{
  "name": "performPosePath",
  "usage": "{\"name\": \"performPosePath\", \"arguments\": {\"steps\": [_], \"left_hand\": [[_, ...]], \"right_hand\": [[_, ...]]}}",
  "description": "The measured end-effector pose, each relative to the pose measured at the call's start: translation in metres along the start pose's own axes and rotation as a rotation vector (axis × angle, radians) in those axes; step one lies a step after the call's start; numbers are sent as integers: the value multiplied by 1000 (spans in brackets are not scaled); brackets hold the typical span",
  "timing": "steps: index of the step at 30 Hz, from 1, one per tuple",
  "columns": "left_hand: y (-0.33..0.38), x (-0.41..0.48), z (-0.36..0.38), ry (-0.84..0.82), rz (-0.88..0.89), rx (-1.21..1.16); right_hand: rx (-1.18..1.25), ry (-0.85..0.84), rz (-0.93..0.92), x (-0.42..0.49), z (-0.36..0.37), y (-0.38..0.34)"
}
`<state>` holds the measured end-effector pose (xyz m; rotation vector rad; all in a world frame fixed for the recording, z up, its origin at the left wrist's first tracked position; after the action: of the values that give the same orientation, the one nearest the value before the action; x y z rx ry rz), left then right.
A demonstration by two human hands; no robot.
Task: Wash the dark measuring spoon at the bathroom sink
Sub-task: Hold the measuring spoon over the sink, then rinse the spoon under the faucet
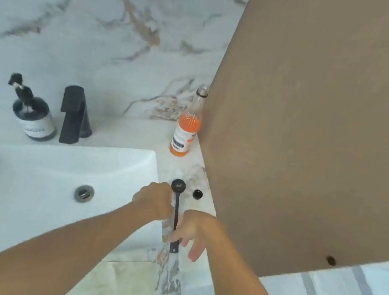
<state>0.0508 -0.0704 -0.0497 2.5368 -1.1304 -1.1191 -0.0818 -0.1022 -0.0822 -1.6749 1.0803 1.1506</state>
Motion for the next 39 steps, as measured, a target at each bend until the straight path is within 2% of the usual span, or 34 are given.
{"name": "performPosePath", "arguments": {"steps": [2,4,7,16,21,27,31,34,36,38,39], "left_hand": [[1,21,17,9,-38,-155],[0,35,30,39,-85,-285],[-5,60,46,85,-131,-390],[-23,84,60,120,-222,-509],[-35,76,42,137,-123,-743],[-110,51,5,129,-20,-1158],[-170,29,-25,170,28,-1184],[-218,16,-39,184,-4,-1162],[-247,8,-41,180,-30,-1204],[-272,3,-39,170,-53,-1242],[-283,1,-37,165,-68,-1251]], "right_hand": [[68,109,-48,19,-10,5],[93,305,-127,38,-23,9],[129,498,-218,57,-32,7],[88,556,-268,79,-29,6],[147,627,-312,60,-24,-20],[95,657,-398,47,-8,-94],[24,576,-452,54,22,-155],[33,515,-478,53,30,-194],[84,619,-551,38,9,-223],[245,744,-660,9,-22,-256],[359,751,-701,-3,-35,-273]]}}
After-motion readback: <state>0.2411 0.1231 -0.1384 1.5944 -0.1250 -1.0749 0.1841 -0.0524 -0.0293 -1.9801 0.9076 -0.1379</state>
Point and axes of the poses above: each hand's wrist, its own x-axis towards the middle knuckle, its own z-axis out of the palm, y = z × x, the point moved 10 cm from there along x, towards the middle knuckle, and after that the axes turned 6 degrees about -y, right-handed, at the moved point
